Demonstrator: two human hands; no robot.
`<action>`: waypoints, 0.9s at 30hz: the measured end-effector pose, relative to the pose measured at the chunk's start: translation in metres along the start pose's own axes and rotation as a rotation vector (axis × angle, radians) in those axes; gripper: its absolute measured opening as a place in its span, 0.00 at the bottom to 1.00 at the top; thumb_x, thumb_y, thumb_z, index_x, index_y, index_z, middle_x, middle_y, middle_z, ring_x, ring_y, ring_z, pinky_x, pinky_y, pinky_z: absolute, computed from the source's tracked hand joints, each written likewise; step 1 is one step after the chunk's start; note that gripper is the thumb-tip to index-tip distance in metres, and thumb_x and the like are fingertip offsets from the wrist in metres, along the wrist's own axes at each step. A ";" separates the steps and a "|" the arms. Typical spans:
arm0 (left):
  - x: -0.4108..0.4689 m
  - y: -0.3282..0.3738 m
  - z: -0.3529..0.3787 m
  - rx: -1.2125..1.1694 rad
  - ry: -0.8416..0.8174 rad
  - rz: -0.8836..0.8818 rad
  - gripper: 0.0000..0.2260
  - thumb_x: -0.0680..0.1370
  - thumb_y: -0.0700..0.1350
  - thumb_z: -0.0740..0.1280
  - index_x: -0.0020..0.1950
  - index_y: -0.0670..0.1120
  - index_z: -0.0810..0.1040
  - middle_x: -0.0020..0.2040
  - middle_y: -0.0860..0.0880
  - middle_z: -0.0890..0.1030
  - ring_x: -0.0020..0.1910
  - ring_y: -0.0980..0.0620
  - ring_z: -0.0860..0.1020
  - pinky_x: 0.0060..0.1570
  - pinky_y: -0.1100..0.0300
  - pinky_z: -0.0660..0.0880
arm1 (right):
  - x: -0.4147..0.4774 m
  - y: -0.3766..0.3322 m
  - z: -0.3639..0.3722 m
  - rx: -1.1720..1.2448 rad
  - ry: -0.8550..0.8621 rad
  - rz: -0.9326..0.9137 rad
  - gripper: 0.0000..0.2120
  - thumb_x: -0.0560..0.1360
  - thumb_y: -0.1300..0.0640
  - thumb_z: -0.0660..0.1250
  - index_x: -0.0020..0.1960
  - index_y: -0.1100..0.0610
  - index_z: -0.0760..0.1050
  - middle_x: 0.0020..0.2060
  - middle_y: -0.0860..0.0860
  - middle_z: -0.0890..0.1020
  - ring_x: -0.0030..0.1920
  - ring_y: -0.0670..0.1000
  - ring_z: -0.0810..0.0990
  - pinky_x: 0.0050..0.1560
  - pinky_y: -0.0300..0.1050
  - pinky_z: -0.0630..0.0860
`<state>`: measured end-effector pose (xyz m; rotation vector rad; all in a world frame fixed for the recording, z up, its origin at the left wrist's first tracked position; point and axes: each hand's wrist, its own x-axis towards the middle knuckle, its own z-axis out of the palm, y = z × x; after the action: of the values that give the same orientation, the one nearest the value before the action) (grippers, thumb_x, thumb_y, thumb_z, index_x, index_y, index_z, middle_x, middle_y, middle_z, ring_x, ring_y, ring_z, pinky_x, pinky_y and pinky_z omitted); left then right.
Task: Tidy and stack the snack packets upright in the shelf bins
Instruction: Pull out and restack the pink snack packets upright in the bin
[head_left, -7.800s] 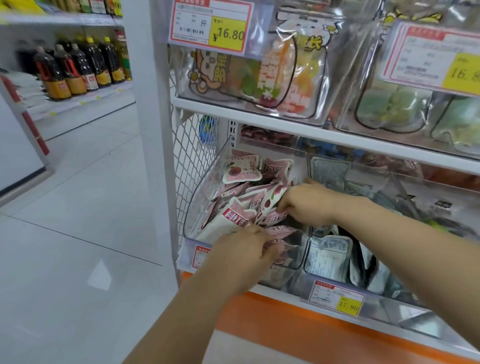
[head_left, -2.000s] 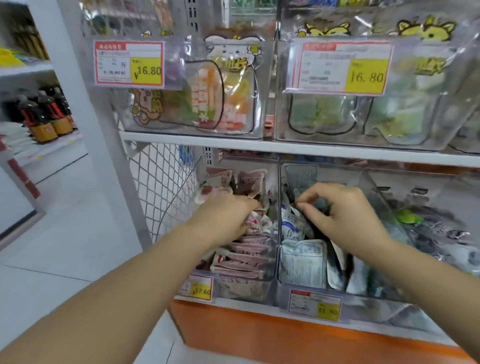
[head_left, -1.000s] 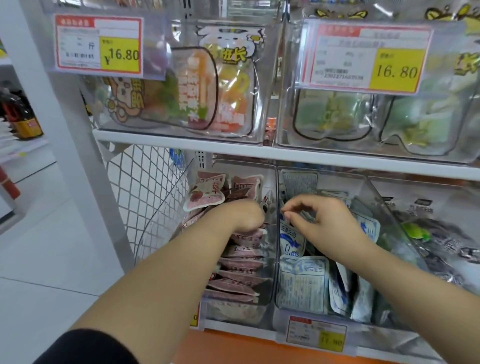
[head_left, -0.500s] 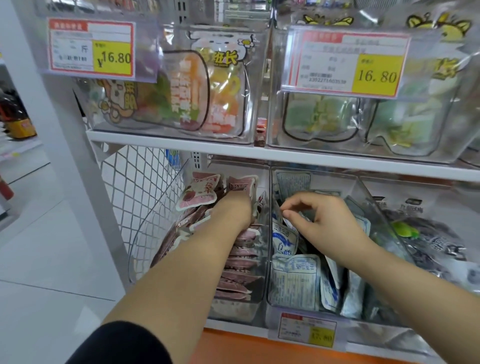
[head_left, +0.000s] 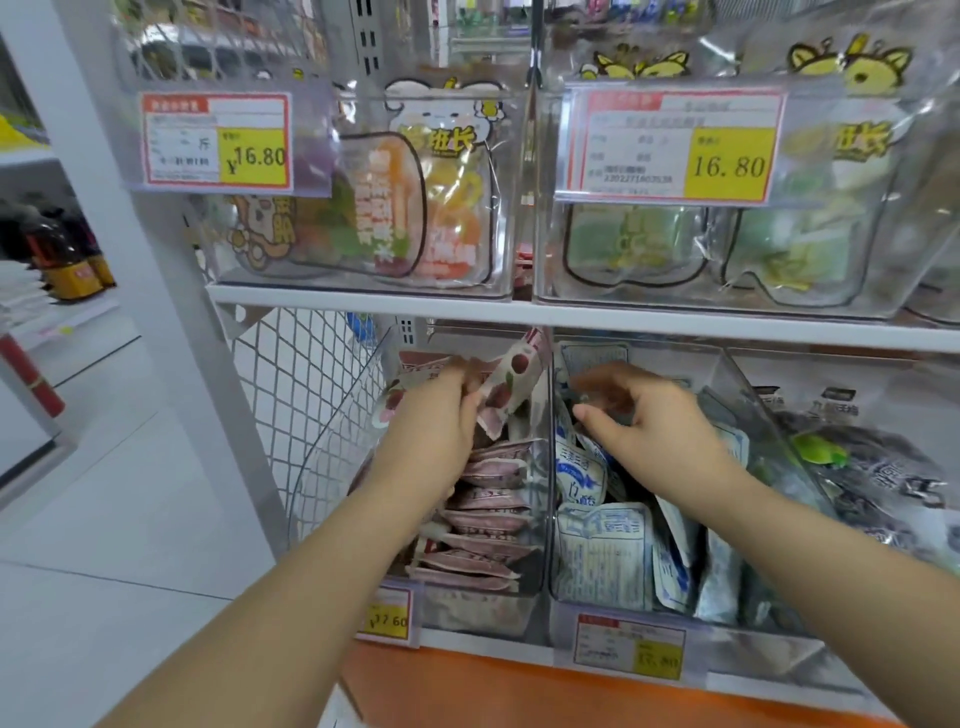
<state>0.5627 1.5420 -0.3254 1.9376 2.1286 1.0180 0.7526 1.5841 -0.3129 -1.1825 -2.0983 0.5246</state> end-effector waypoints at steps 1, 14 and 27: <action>-0.009 -0.003 -0.006 -0.040 -0.008 0.004 0.02 0.81 0.44 0.58 0.50 0.49 0.70 0.39 0.51 0.77 0.35 0.51 0.73 0.33 0.57 0.65 | 0.002 -0.004 0.001 -0.007 0.000 0.015 0.17 0.74 0.55 0.68 0.63 0.50 0.73 0.46 0.43 0.78 0.42 0.42 0.77 0.41 0.27 0.70; -0.038 -0.007 -0.031 -0.161 0.091 -0.041 0.05 0.80 0.46 0.61 0.53 0.54 0.74 0.42 0.57 0.79 0.37 0.61 0.75 0.32 0.68 0.70 | 0.001 -0.015 0.012 0.153 -0.092 0.074 0.16 0.70 0.48 0.72 0.49 0.59 0.75 0.44 0.55 0.82 0.47 0.56 0.80 0.52 0.54 0.75; -0.107 -0.017 -0.044 0.085 -0.019 0.057 0.10 0.71 0.49 0.73 0.52 0.56 0.82 0.56 0.57 0.76 0.60 0.54 0.69 0.64 0.53 0.65 | -0.044 -0.052 -0.019 0.129 0.115 -0.156 0.06 0.72 0.57 0.71 0.41 0.49 0.76 0.29 0.52 0.78 0.29 0.44 0.69 0.29 0.33 0.64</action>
<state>0.5469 1.4270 -0.3387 2.0490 2.1517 0.9285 0.7518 1.5205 -0.2828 -0.9447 -2.0069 0.4995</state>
